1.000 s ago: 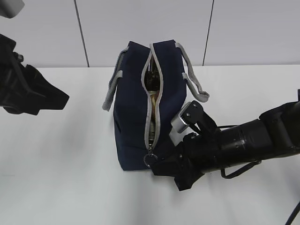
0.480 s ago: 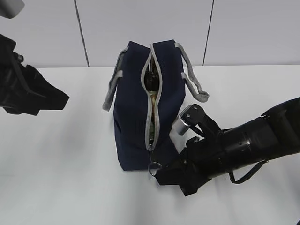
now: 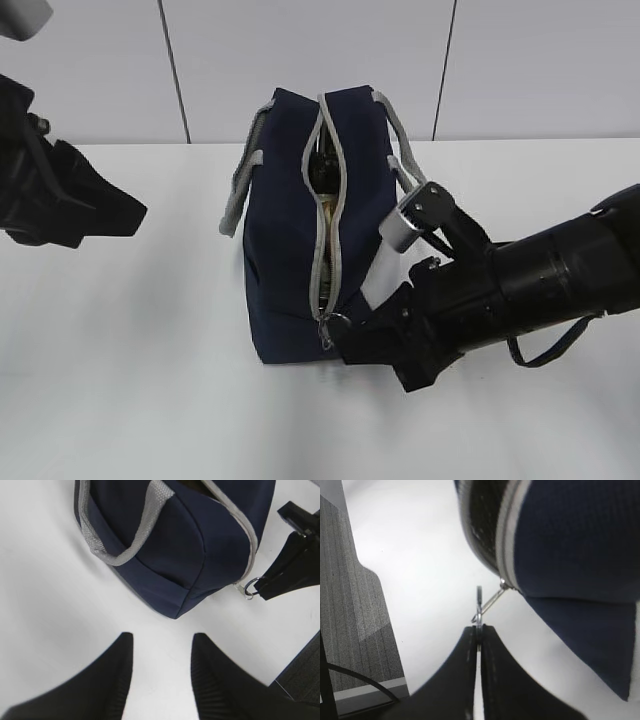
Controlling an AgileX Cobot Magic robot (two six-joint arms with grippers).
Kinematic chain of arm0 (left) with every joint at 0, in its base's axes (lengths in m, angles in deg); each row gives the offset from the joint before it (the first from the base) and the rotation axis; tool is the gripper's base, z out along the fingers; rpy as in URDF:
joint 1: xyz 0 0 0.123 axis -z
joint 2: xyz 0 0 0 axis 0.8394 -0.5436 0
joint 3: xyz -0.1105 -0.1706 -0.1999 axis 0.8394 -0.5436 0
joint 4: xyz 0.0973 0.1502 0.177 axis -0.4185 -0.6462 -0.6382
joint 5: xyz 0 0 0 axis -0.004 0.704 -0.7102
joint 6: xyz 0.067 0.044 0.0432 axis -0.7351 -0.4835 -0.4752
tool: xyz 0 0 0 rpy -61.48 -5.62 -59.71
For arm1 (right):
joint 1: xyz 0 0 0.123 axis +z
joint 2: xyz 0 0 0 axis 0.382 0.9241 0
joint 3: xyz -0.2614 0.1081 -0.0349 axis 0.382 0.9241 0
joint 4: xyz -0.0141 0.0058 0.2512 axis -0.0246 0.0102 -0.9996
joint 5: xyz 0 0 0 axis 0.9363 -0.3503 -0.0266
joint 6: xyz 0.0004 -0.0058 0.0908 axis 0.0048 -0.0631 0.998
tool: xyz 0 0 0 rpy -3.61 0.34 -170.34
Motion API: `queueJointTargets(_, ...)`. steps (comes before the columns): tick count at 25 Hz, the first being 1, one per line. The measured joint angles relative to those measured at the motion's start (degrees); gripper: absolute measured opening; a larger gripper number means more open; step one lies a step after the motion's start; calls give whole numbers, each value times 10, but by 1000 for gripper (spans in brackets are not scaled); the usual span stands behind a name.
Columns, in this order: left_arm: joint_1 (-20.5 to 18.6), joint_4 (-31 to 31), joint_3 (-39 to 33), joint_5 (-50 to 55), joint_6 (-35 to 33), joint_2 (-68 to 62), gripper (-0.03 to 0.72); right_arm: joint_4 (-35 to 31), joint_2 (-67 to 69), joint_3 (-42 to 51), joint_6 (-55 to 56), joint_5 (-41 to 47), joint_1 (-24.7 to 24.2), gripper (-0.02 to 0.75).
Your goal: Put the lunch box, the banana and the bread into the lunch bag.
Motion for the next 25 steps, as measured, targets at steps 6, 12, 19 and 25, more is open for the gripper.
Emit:
queueJointTargets(6,0,0,0,0,0,0,288,5,-37,-1,9,-2,0,-16)
queueJointTargets(12,0,2,0,0,0,0,288,9,-50,-32,21,-9,0,-16)
queueJointTargets(19,0,2,0,0,0,0,288,14,-55,-77,33,-13,0,-16)
queueJointTargets(25,0,2,0,1,0,0,288,16,-55,-115,36,-13,0,-16)
